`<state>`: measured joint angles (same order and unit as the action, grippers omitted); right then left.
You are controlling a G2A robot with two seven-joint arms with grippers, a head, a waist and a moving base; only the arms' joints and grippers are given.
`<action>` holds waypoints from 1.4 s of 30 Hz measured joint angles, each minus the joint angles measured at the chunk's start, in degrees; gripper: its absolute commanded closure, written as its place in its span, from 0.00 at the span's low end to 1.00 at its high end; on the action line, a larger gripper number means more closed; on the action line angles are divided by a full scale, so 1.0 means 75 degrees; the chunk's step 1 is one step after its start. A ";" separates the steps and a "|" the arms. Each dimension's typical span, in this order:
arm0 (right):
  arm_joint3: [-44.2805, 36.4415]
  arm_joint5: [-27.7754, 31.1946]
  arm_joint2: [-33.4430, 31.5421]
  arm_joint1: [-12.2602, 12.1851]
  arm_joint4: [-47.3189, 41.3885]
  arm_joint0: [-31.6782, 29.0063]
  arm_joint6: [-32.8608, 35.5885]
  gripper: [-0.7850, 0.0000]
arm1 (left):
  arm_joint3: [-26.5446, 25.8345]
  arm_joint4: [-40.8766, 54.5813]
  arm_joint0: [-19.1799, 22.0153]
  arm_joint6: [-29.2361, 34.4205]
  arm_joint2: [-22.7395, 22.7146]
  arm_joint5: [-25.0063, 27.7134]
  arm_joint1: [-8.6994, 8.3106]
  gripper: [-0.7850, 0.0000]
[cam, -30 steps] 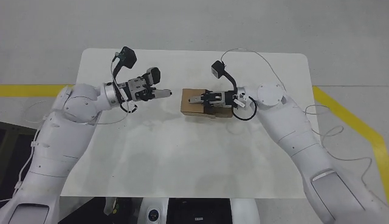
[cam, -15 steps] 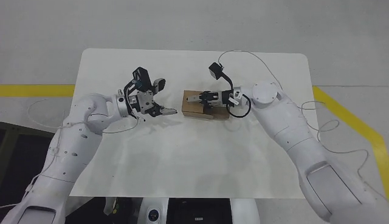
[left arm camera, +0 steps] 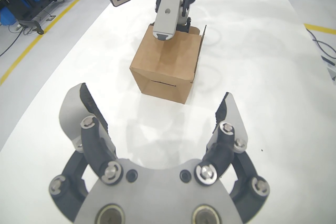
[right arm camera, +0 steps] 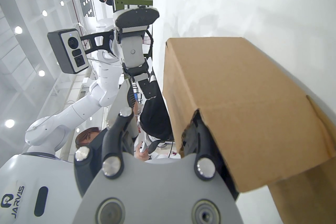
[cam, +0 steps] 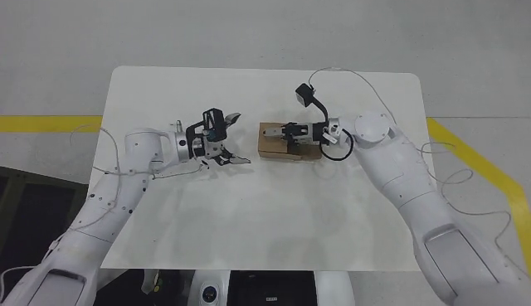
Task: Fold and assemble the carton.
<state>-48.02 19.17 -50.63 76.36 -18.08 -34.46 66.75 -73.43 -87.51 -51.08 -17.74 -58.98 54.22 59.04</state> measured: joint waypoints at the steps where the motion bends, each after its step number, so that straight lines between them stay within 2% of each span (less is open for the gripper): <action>1: -0.0053 -0.0023 -0.0025 -0.0016 0.0014 -0.0044 -0.0005 0.51 | 0.0060 -0.0120 0.0046 -0.0134 0.0080 -0.0042 0.0018 0.00; 7: -0.0286 -0.0121 0.0014 0.0000 0.0043 -0.0128 -0.0039 0.51 | 0.0423 -0.0235 0.0402 -0.0365 0.0508 -0.0017 0.0158 0.00; 14: -0.0015 0.0033 0.0335 0.0218 -0.0141 0.0105 -0.0072 0.48 | 0.0677 -0.0028 0.0619 -0.0316 0.0716 0.0067 0.0257 0.00; 15: 0.0052 0.0070 0.0368 0.0243 -0.0160 0.0136 -0.0063 0.40 | 0.0677 -0.0028 0.0618 -0.0316 0.0716 0.0067 0.0257 0.00; 16: 0.0119 0.0111 0.0394 0.0265 -0.0175 0.0164 -0.0051 0.16 | 0.0675 -0.0030 0.0617 -0.0316 0.0715 0.0067 0.0257 0.00; 17: 0.0202 0.0168 0.0418 0.0287 -0.0189 0.0198 -0.0024 0.00 | 0.0674 -0.0032 0.0615 -0.0316 0.0714 0.0067 0.0256 0.00; 24: 0.0372 0.0387 0.0243 0.0232 -0.0143 0.0222 0.0069 0.00 | 0.0673 -0.0034 0.0615 -0.0317 0.0713 0.0065 0.0256 0.00; 29: -0.0066 0.0405 -0.0050 0.0082 -0.0121 -0.0061 0.0077 0.00 | 0.0656 -0.0008 0.0576 -0.0276 0.0699 0.0006 0.0255 0.00; 35: -0.0597 0.0230 -0.0266 -0.0044 -0.0011 -0.0403 -0.0013 0.00 | 0.0427 0.0131 0.0361 0.0147 0.0611 -0.0203 0.0234 0.00; 42: -0.0687 0.0153 -0.0156 0.0011 -0.0038 -0.0404 -0.0103 0.00 | 0.0455 0.0306 0.0476 0.0328 0.0820 -0.0317 0.0343 0.00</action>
<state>-53.17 20.32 -51.80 76.44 -18.36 -37.49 65.98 -70.02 -85.21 -47.50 -15.28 -52.83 51.84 61.62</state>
